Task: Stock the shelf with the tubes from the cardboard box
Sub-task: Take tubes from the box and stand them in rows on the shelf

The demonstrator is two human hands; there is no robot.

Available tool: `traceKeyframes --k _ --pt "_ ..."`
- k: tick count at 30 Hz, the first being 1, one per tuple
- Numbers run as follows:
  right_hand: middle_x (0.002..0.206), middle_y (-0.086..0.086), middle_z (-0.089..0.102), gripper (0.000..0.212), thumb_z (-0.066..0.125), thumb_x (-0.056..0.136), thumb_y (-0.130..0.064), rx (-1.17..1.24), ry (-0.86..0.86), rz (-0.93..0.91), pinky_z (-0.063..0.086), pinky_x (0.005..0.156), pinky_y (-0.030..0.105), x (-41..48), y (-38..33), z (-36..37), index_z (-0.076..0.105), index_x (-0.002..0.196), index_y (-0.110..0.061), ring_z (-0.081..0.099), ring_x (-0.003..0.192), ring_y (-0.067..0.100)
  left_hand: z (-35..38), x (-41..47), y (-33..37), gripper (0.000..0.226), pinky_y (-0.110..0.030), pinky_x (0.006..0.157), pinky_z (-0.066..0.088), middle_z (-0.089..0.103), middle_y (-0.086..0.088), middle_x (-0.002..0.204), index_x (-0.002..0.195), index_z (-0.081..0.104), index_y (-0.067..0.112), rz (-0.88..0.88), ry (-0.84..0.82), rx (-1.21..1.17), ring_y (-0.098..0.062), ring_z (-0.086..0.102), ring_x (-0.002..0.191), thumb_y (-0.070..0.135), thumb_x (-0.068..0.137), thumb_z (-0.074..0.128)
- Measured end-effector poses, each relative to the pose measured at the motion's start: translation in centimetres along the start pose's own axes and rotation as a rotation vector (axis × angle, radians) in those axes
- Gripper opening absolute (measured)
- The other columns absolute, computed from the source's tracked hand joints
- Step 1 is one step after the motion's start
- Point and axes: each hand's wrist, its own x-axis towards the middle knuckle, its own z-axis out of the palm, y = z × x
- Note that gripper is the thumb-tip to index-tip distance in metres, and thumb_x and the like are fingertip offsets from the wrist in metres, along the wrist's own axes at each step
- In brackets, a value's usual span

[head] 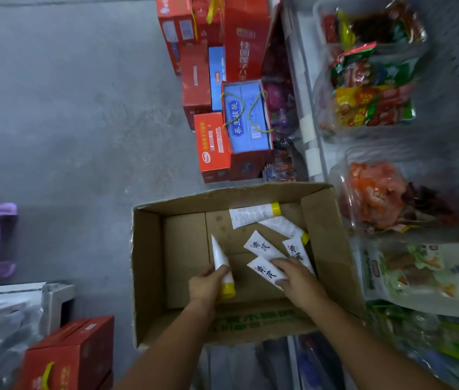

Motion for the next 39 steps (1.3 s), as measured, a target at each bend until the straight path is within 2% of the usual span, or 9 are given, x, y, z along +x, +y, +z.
traceKeyframes --k 2,6,10,14,18,22,27,31,39 --pt "0.128 -0.008 0.051 0.044 0.066 0.090 -0.017 0.062 0.040 0.035 0.040 0.103 0.033 -1.0 -0.6 -1.3 0.056 0.132 -0.025 0.048 0.123 0.016 -1.2 -1.1 0.4 0.047 -0.034 0.063 0.056 0.074 -0.015 0.101 0.117 0.071 0.012 0.026 -0.077 0.003 -0.029 0.071 0.083 0.024 0.073 0.084" --pt "0.128 -0.004 0.052 0.046 0.068 0.088 -0.012 0.234 0.119 0.046 0.049 0.096 0.035 -3.1 -2.3 -4.3 0.057 0.131 -0.022 0.055 0.115 0.017 -3.3 -4.5 2.4 0.037 -0.034 0.057 0.056 0.074 -0.016 0.103 0.116 0.068 0.011 0.099 -0.232 0.036 -0.033 0.072 0.087 0.014 0.081 0.078" --pt "0.120 0.003 0.062 0.045 0.066 0.088 0.001 0.437 0.176 -0.004 0.055 0.084 0.027 -5.4 -5.5 -8.7 0.057 0.126 -0.019 0.062 0.109 0.019 -4.9 -8.8 6.2 0.042 -0.045 0.071 0.060 0.073 -0.017 0.107 0.120 0.063 0.003 0.210 -0.362 0.038 -0.035 0.073 0.093 0.002 0.080 0.076" --pt "0.114 -0.005 0.067 0.049 0.069 0.086 0.001 0.515 0.274 -0.087 0.053 0.079 0.017 -8.1 -10.1 -14.5 0.056 0.123 -0.027 0.064 0.104 0.010 -5.4 -15.0 12.0 0.040 -0.034 0.067 0.062 0.072 -0.017 0.110 0.117 0.061 0.005 0.394 -0.435 0.087 -0.030 0.072 0.093 -0.009 0.081 0.072" --pt "0.109 -0.007 0.065 0.047 0.067 0.088 0.001 0.595 0.344 -0.162 0.055 0.083 0.028 -10.7 -15.1 -20.9 0.052 0.122 -0.028 0.065 0.102 0.014 -5.0 -21.0 18.0 0.063 -0.037 0.071 0.061 0.072 -0.018 0.104 0.122 0.057 0.005 0.578 -0.466 0.113 -0.031 0.072 0.090 0.001 0.062 0.072" --pt "0.104 -0.006 0.066 0.049 0.067 0.087 0.004 0.622 0.431 -0.227 0.054 0.074 0.025 -12.8 -19.5 -27.0 0.052 0.130 -0.013 0.066 0.085 0.003 -4.9 -26.9 23.4 0.053 -0.059 0.091 0.051 0.073 -0.022 0.104 0.123 0.054 0.015 0.670 -0.560 0.082 -0.041 0.069 0.097 -0.015 0.081 0.064" --pt "0.105 -0.002 0.065 0.046 0.066 0.087 0.006 0.624 0.532 -0.338 0.048 0.063 0.009 -16.3 -24.4 -34.1 0.052 0.126 -0.013 0.061 0.087 0.003 -5.7 -33.1 28.8 0.053 -0.066 0.096 0.047 0.072 -0.019 0.109 0.126 0.053 0.012 0.799 -0.685 0.090 -0.042 0.067 0.105 -0.014 0.082 0.067" --pt "0.106 0.000 0.065 0.044 0.066 0.089 0.000 0.664 0.593 -0.397 0.051 0.070 0.025 -18.8 -27.5 -38.4 0.053 0.128 -0.014 0.064 0.100 0.022 -6.6 -37.7 32.0 0.057 -0.060 0.092 0.053 0.068 -0.019 0.117 0.123 0.057 0.016 0.873 -0.710 0.139 -0.038 0.069 0.104 -0.009 0.076 0.077" --pt "0.115 0.005 0.066 0.058 0.071 0.087 -0.007 0.722 0.648 -0.446 0.055 0.087 0.056 -23.5 -31.1 -43.2 0.049 0.138 -0.022 0.067 0.103 0.026 -7.4 -44.7 35.6 0.066 -0.057 0.079 0.058 0.067 -0.013 0.120 0.129 0.053 0.024 1.035 -0.763 0.187 -0.036 0.071 0.101 -0.016 0.079 0.068"
